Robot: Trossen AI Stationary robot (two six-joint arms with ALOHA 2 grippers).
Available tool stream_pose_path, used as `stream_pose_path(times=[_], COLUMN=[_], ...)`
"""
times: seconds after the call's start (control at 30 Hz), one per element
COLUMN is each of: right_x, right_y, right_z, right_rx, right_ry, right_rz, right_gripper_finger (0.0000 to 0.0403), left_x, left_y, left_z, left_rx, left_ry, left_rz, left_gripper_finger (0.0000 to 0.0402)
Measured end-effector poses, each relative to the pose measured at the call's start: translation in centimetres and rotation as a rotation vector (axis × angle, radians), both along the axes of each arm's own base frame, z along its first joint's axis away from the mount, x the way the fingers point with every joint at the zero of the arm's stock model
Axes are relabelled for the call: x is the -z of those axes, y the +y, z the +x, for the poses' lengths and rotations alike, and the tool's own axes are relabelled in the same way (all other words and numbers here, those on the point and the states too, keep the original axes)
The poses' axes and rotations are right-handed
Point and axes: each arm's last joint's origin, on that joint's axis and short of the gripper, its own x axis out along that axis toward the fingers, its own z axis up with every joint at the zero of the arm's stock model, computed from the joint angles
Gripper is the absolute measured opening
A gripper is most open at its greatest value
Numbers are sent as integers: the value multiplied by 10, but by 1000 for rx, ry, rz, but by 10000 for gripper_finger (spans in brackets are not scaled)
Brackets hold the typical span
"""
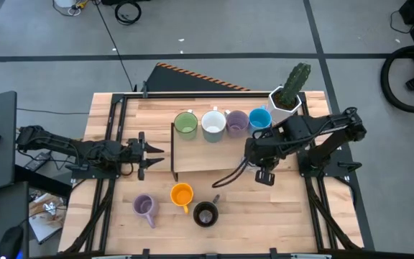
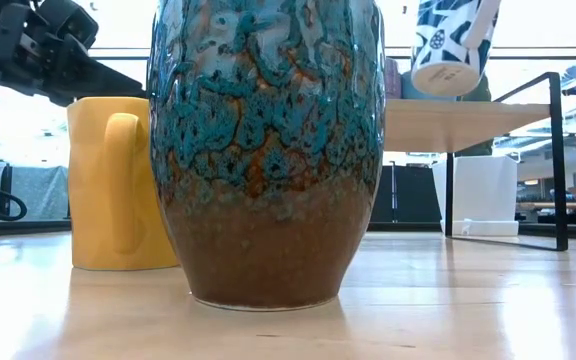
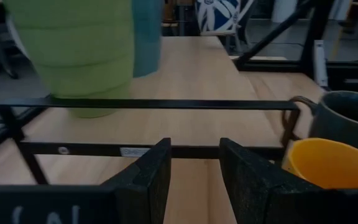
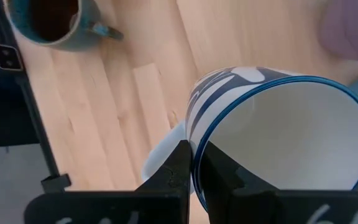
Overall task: Place coffee mugs
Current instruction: Put the white and blue cup on the shelf aligned with the other blue cup
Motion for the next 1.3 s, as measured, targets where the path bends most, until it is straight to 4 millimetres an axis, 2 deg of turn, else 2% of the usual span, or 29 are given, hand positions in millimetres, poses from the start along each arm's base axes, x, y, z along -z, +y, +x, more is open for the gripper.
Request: stream_pose_path(times=[0.37,0.67,1.03,1.17,1.3], right_x=[16,13,2,4,13], right_y=[-22,-32,-34,-33,-35], right_z=[-8,-9,-23,-23,-30], right_rx=[-34,-46,-45,-49,-42], right_ry=[60,49,-1,3,38], right_rz=[-54,-69,-71,-70,-69], right_gripper_finger=[25,27,27,27,27], left_x=[-2,-3,-3,-3,-3], left_y=[1,1,1,1,1], left_z=[0,0,0,0,0], left_rx=[-16,-17,-16,-17,-17], left_ry=[-24,-28,-27,-26,-26], left_rz=[11,7,7,6,7], left_gripper_finger=[142,142,142,142,142])
